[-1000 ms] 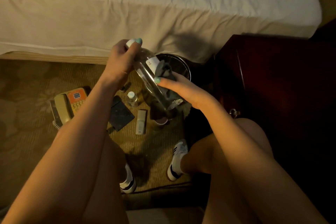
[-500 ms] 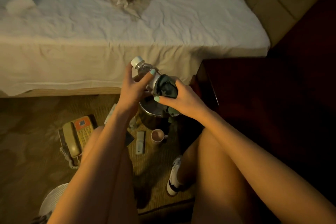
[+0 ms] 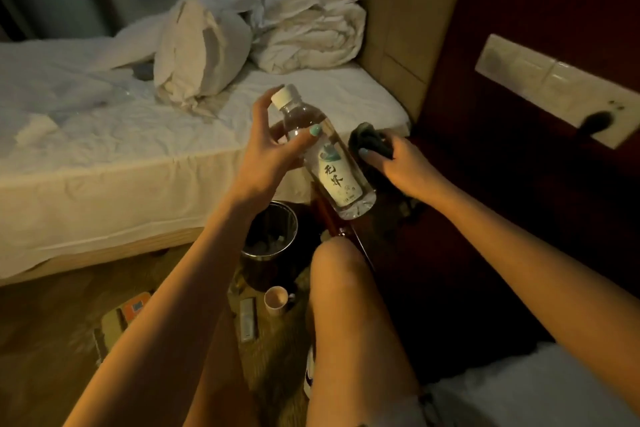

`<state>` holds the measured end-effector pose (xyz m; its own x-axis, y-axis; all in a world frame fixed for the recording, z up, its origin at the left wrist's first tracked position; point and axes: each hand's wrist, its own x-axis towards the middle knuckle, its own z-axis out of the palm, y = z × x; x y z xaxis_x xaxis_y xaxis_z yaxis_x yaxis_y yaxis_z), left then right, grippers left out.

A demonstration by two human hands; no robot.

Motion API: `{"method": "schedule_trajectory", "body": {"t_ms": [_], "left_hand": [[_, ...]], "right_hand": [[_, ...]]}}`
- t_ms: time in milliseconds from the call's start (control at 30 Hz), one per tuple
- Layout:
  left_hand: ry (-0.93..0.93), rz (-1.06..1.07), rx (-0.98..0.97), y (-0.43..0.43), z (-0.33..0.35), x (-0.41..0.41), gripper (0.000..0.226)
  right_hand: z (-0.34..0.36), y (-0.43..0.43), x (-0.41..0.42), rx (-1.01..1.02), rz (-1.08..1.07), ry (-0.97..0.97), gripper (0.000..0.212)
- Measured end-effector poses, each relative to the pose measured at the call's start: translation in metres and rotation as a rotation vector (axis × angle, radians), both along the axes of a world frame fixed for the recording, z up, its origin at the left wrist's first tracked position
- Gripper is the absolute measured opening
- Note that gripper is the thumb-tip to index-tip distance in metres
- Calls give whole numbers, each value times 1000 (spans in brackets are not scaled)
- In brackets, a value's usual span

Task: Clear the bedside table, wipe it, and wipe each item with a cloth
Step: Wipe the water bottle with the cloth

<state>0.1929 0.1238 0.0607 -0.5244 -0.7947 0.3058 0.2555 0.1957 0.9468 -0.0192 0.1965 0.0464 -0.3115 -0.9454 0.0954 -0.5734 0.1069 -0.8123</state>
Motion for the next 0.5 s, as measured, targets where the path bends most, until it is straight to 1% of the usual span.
{"method": "schedule_trajectory", "body": {"t_ms": [133, 233, 400, 500], "left_hand": [[-49, -106, -101, 34, 16, -48, 67], [-93, -169, -162, 54, 13, -88, 74], [-193, -268, -342, 76, -6, -162, 75], [-241, -338, -421, 82, -20, -205, 72]], "right_hand": [[4, 62, -53, 21, -124, 10, 30], [-3, 113, -91, 71, -228, 1, 25], [-18, 189, -145, 181, -323, -77, 36], [-25, 225, -172, 195, -377, -134, 30]]}}
